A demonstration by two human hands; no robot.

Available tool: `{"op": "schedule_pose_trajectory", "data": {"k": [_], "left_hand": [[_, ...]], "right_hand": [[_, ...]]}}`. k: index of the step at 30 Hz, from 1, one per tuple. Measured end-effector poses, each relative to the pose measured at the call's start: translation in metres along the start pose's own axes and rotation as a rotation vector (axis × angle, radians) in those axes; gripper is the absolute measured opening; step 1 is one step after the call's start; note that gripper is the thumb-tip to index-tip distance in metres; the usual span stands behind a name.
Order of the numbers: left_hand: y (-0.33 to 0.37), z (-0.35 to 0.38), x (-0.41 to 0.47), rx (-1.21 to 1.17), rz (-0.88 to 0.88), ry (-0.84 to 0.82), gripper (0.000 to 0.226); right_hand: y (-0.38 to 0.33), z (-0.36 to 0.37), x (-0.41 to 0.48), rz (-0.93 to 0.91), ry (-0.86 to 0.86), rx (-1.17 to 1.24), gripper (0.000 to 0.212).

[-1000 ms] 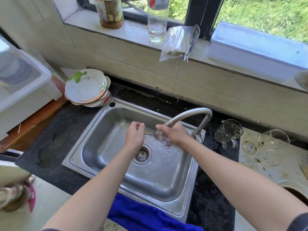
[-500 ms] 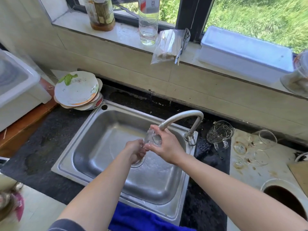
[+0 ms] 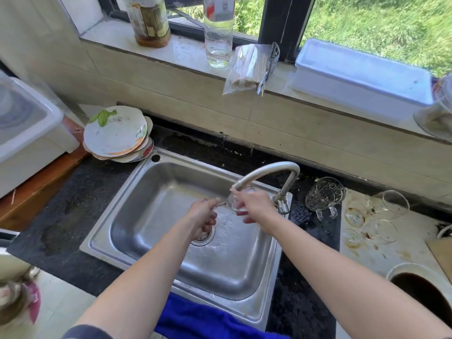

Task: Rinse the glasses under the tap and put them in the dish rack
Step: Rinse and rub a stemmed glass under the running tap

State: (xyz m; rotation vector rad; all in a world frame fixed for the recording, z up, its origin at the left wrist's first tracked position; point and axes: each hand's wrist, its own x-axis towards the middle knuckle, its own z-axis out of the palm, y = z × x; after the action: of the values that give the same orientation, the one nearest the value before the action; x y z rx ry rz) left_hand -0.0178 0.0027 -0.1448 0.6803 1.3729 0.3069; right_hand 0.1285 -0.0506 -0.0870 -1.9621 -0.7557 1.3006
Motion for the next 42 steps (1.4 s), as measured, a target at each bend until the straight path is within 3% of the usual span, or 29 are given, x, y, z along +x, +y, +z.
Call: {"op": "schedule_pose_trajectory", "data": {"k": [3,4,6,10,13,14,16,18,20,22,25,28,30,32,34,36,40,42], "left_hand": [[0.001,-0.008,-0.005,0.006,0.049,0.071,0.013],[0.000,-0.012,-0.007,-0.016,0.063,0.108,0.009],[-0.003,-0.021,-0.009,-0.073,0.085,0.161,0.021],[-0.009,-0.022,-0.010,-0.105,0.107,0.180,0.026],[-0.005,-0.018,-0.011,-0.072,0.098,0.111,0.023],[-0.003,-0.019,-0.011,-0.070,0.088,0.099,0.021],[-0.001,-0.022,-0.012,-0.056,0.078,0.095,0.020],[-0.002,-0.021,-0.012,0.037,0.064,0.101,0.023],[-0.005,-0.016,-0.012,0.051,0.041,0.084,0.024],[-0.004,-0.017,-0.011,-0.036,0.018,0.069,0.023],[-0.002,-0.024,-0.011,-0.074,0.018,0.058,0.024],[-0.004,-0.022,-0.014,-0.061,0.015,0.063,0.023],[-0.001,-0.022,-0.015,-0.121,0.012,0.084,0.023],[0.002,-0.027,-0.016,-0.129,0.040,0.097,0.023],[0.005,-0.028,-0.018,-0.077,0.106,0.096,0.022],[0.009,-0.018,-0.022,-0.035,0.172,0.063,0.025],[0.020,0.004,-0.030,-0.010,0.277,-0.055,0.036],[0.024,0.015,-0.034,0.175,0.357,-0.047,0.035]], "right_hand": [[0.004,0.000,0.000,0.008,0.074,-0.061,0.047],[0.007,0.001,-0.003,-0.040,0.018,-0.112,0.048],[0.013,0.003,-0.010,-0.104,-0.129,-0.177,0.042],[0.011,0.001,-0.007,-0.232,0.119,-0.254,0.032],[-0.007,0.005,-0.012,-0.032,-0.160,0.175,0.024],[-0.011,0.003,-0.015,0.044,-0.268,0.207,0.022],[-0.008,-0.009,-0.012,0.084,-0.407,0.099,0.021],[-0.003,-0.014,-0.006,0.054,-0.375,-0.067,0.020],[-0.002,-0.009,-0.002,0.047,-0.311,-0.028,0.018],[-0.006,-0.005,-0.002,0.067,-0.371,0.110,0.024],[-0.008,-0.008,-0.001,0.058,-0.483,-0.037,0.030],[-0.010,-0.001,0.002,-0.004,-0.356,-0.056,0.030],[-0.012,0.003,0.000,0.005,-0.409,0.037,0.020],[-0.009,-0.003,-0.002,0.022,-0.419,-0.029,0.025],[0.000,-0.010,0.004,-0.001,-0.242,-0.069,0.035],[0.008,-0.011,0.007,0.033,-0.087,0.078,0.046],[0.016,-0.010,0.003,0.258,-0.134,0.381,0.044],[0.022,-0.016,-0.001,0.320,-0.168,0.409,0.048]]}}
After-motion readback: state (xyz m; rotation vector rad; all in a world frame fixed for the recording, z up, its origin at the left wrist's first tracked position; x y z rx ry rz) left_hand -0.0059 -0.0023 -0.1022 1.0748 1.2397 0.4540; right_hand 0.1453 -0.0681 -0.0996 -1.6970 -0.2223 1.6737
